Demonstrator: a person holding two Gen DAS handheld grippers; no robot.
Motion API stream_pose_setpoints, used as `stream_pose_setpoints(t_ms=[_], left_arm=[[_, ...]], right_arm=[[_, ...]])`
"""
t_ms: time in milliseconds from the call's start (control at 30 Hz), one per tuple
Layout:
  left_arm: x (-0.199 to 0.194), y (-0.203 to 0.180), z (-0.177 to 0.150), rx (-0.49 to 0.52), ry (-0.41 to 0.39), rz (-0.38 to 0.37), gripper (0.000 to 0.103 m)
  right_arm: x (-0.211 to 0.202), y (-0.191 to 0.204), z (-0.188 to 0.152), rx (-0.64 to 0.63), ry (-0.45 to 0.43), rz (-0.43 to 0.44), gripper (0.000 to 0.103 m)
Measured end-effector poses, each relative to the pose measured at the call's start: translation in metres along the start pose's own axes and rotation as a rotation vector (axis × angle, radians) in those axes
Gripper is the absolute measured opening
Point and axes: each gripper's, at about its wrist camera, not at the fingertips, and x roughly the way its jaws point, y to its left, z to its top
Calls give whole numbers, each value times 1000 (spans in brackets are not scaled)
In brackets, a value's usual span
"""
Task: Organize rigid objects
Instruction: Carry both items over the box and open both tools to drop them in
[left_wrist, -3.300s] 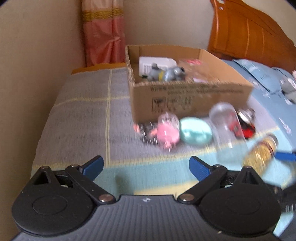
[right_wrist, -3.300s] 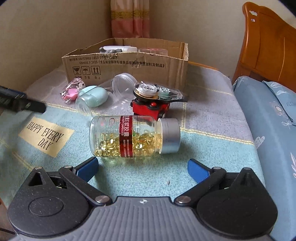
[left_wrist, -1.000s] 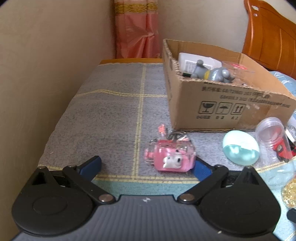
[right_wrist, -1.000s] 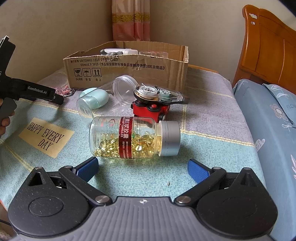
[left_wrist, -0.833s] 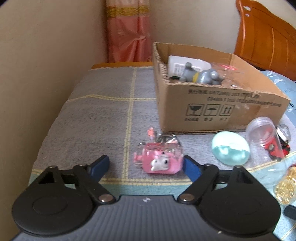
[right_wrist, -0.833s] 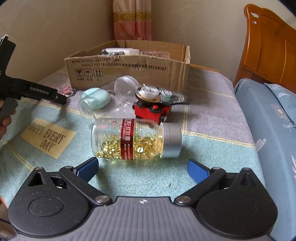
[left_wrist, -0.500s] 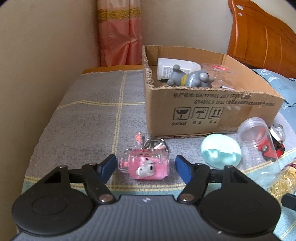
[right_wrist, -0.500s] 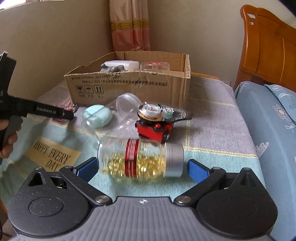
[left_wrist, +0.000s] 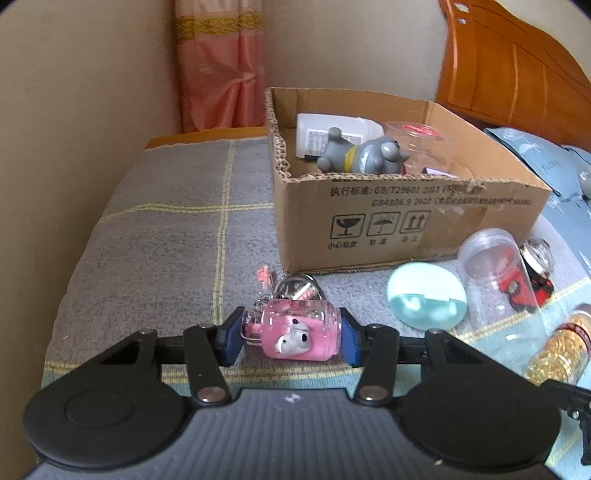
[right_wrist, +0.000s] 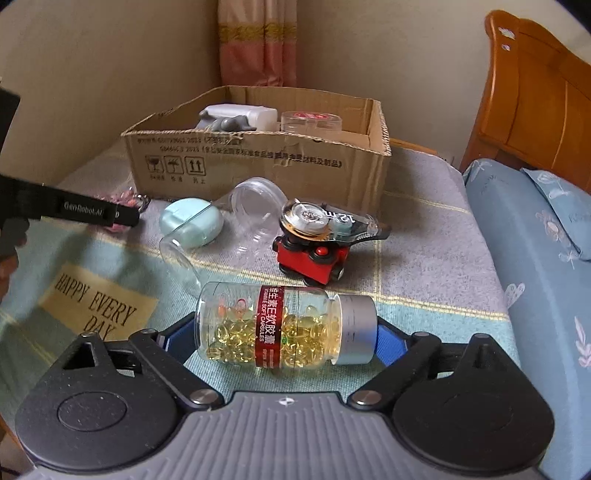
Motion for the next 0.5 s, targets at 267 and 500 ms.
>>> stream_pose_setpoints(t_ms=[267, 500], left_arm=[[-24, 4, 11, 120, 29, -64, 50], [-55, -1, 26, 247, 49, -117, 49]], right_arm=[[-16, -10, 11, -77, 22, 86, 96], [-41, -27, 34, -100, 3, 141, 96]])
